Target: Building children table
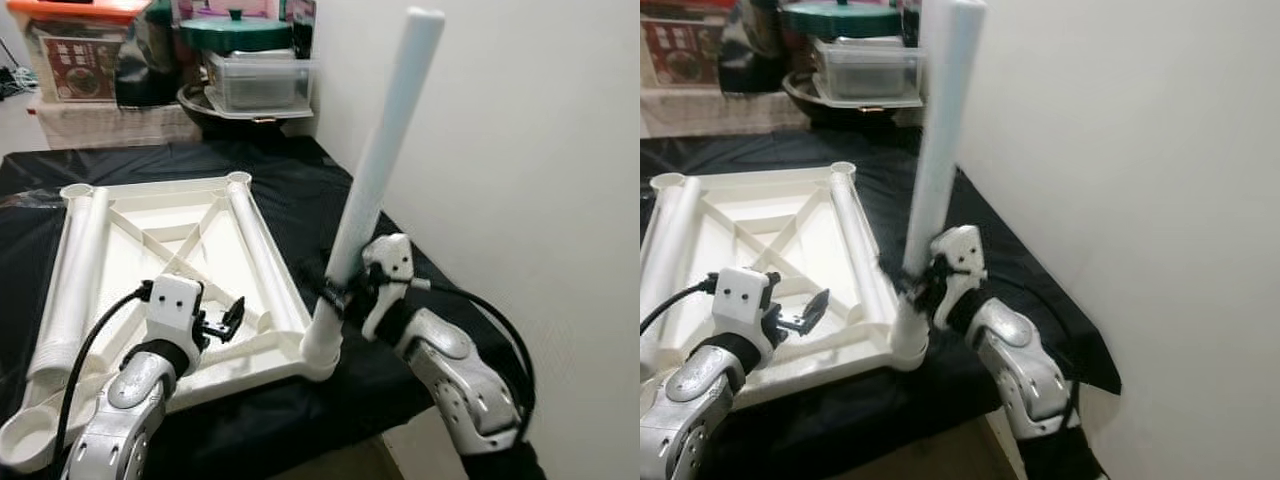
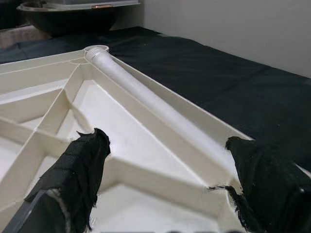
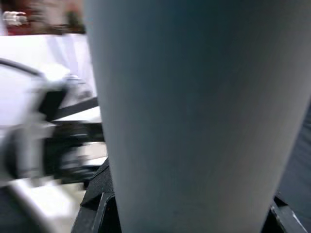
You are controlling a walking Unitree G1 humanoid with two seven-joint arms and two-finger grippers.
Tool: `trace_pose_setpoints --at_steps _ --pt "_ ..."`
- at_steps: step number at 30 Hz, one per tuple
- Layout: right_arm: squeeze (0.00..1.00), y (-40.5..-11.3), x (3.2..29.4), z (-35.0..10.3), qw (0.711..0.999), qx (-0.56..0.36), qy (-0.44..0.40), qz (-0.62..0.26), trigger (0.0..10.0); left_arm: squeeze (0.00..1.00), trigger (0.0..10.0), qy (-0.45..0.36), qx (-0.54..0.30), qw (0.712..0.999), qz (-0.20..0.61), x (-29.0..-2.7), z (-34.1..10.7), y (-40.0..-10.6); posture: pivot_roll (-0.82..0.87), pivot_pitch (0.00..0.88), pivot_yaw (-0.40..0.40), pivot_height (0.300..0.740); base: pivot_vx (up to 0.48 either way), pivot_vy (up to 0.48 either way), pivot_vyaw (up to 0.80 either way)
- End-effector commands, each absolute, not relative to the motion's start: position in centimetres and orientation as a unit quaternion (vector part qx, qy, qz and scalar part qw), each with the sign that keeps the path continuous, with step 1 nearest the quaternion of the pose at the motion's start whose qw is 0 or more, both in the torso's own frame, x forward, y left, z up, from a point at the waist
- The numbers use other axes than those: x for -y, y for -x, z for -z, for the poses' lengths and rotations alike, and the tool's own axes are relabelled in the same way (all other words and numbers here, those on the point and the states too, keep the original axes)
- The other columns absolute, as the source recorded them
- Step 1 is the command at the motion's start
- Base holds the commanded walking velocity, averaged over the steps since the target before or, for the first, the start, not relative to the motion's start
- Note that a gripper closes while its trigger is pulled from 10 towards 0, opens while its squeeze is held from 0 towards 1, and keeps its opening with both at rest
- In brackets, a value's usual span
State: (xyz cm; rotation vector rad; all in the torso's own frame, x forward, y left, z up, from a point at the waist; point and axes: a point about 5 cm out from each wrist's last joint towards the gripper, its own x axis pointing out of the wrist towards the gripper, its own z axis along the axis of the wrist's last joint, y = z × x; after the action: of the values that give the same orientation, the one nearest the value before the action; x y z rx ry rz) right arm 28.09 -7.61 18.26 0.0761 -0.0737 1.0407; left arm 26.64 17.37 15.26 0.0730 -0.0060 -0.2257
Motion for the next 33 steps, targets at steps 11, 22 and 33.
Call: trace_pose_setpoints --at_steps 11,22,33 --pt "0.0 -27.2 6.9 -14.9 0.771 -0.067 -0.049 -0.632 10.0 0.0 10.0 -0.037 -0.008 0.993 0.115 -17.8 -14.9 -26.4 0.11 0.0 -0.124 0.74 0.0 0.0 0.0" --pt "0.0 -30.1 7.3 -13.5 0.854 -0.077 -0.029 -0.514 10.0 0.0 10.0 -0.036 -0.011 0.993 0.108 -18.0 -14.8 -26.2 0.11 0.0 -0.131 0.74 0.0 0.0 0.0" --pt "0.0 -32.2 12.7 -10.8 0.983 -0.131 -0.119 -0.049 10.0 0.0 10.0 -0.04 -0.013 0.994 0.102 -18.4 -14.7 -26.4 0.09 0.0 -0.108 0.74 0.0 0.0 0.0"
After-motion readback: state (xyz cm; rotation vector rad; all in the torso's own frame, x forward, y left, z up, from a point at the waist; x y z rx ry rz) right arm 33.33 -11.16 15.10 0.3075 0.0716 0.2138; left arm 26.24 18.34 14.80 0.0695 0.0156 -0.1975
